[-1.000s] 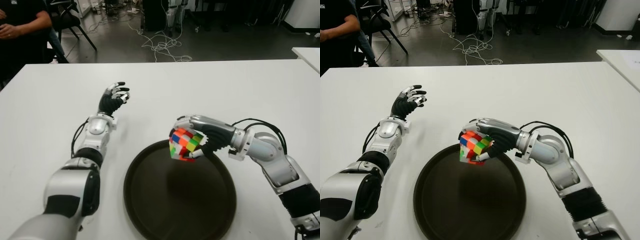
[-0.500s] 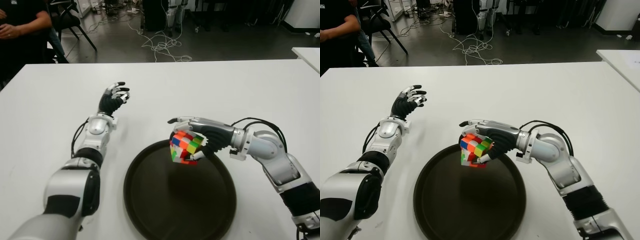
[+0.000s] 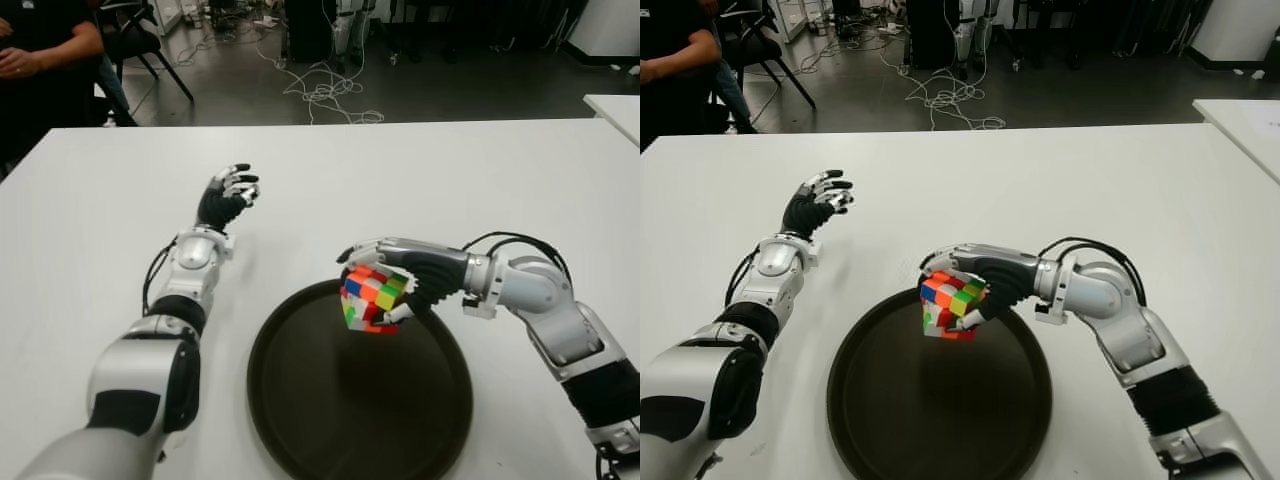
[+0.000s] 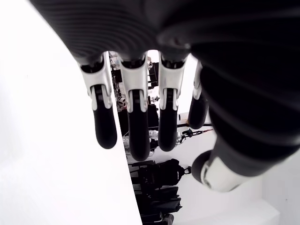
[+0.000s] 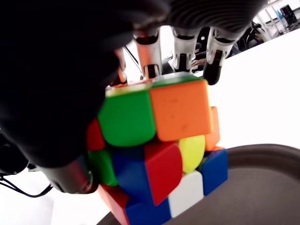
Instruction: Pick up the Rubik's Cube and put it in the plate
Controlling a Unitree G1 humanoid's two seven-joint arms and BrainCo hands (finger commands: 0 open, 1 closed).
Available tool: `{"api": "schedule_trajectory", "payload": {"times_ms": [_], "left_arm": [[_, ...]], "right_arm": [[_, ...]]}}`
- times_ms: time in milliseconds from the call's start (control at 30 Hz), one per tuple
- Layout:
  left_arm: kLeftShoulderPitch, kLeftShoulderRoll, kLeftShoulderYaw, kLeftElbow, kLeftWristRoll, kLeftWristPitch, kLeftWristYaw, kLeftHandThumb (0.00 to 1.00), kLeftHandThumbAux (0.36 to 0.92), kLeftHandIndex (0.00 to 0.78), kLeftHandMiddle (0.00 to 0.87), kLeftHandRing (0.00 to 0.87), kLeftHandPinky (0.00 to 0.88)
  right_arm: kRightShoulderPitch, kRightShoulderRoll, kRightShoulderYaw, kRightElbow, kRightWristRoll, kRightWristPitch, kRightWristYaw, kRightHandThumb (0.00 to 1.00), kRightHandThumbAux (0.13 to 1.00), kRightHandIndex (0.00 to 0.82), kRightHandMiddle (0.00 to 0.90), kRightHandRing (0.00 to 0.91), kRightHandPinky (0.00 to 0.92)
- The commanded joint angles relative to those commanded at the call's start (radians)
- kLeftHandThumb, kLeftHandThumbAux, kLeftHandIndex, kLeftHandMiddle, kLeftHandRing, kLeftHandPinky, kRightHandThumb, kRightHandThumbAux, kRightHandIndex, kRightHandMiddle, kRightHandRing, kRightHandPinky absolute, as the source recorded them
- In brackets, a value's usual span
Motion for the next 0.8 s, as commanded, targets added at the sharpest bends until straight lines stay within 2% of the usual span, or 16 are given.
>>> {"api": "schedule_trajectory", "payload": {"times_ms": [467,500,533,600,733,800], "left_arm": [[0.001,-0.004,0.009,-0.002,-0.009,-0.005,-0.004,0.220,0.750,0.225,0.307,0.334,0.348],[0.001,-0.005,0.010,-0.002,-0.009,-0.006,-0.004,0.220,0.755,0.225,0.308,0.336,0.350],[0.001,-0.005,0.010,-0.002,-0.009,-0.006,-0.003,0.220,0.758,0.226,0.310,0.337,0.352],[0.001,-0.005,0.010,-0.002,-0.010,-0.007,-0.003,0.223,0.760,0.226,0.312,0.338,0.355],[0.001,-0.006,0.011,-0.002,-0.011,-0.007,-0.002,0.226,0.753,0.228,0.310,0.336,0.353],[0.000,-0.006,0.010,-0.002,-0.010,-0.005,-0.001,0.228,0.752,0.229,0.310,0.335,0.351]], "right_arm": [[-0.001,0.001,-0.003,0.014,0.027,-0.021,0.006,0.678,0.748,0.395,0.082,0.101,0.147],[-0.002,0.000,-0.002,0.013,0.026,-0.020,0.008,0.512,0.814,0.278,0.080,0.096,0.136],[-0.002,-0.002,-0.002,0.012,0.024,-0.020,0.008,0.375,0.862,0.201,0.079,0.093,0.129],[-0.002,-0.005,-0.001,0.010,0.021,-0.019,0.010,0.248,0.903,0.135,0.079,0.089,0.120],[-0.003,-0.006,-0.001,0.012,0.018,-0.025,0.010,0.109,0.933,0.080,0.087,0.090,0.114],[-0.004,-0.006,-0.001,0.015,0.018,-0.031,0.010,0.084,0.939,0.073,0.090,0.091,0.115]]}}
